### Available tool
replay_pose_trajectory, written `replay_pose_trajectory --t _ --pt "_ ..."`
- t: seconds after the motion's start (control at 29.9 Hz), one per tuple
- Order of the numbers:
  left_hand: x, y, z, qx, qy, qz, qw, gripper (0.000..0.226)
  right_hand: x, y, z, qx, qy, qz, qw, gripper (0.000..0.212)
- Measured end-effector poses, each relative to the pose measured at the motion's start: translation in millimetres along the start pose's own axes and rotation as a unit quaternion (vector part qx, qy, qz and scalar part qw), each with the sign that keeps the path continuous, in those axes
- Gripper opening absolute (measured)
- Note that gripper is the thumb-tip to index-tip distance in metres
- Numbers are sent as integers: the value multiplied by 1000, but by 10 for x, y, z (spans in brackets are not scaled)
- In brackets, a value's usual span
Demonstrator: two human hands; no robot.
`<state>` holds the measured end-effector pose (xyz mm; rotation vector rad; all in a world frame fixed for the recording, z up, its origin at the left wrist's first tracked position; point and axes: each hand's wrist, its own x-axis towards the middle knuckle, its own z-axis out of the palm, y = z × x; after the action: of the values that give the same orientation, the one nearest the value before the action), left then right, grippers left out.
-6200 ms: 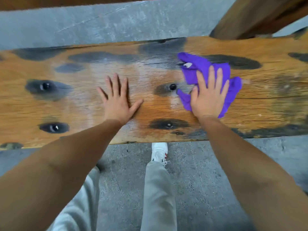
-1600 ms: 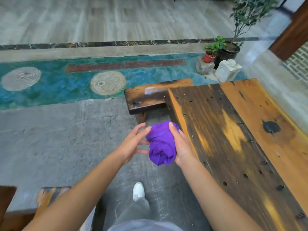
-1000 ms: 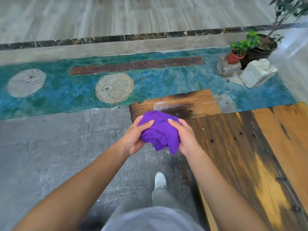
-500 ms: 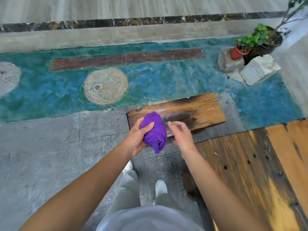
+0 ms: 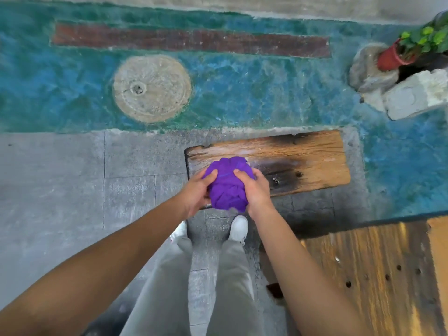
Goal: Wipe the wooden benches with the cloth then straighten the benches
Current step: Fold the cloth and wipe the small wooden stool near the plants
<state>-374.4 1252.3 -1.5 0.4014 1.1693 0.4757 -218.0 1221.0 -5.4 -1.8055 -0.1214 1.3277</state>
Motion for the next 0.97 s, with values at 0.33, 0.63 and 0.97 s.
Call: replay_pose_trajectory --t 0.33,0.63,0.97 --pt "2193 -684 -402 -21 161 29 986 17 2347 615 498 -299 -66 -118 945 34" --pt "2931 -1259 -881 418 290 85 857 50 3087 1184 316 -591 9 -196 783 68" --pt "2878 -1252 -806 481 198 -35 853 32 2959 1588 903 -707 -147 -324 611 61"
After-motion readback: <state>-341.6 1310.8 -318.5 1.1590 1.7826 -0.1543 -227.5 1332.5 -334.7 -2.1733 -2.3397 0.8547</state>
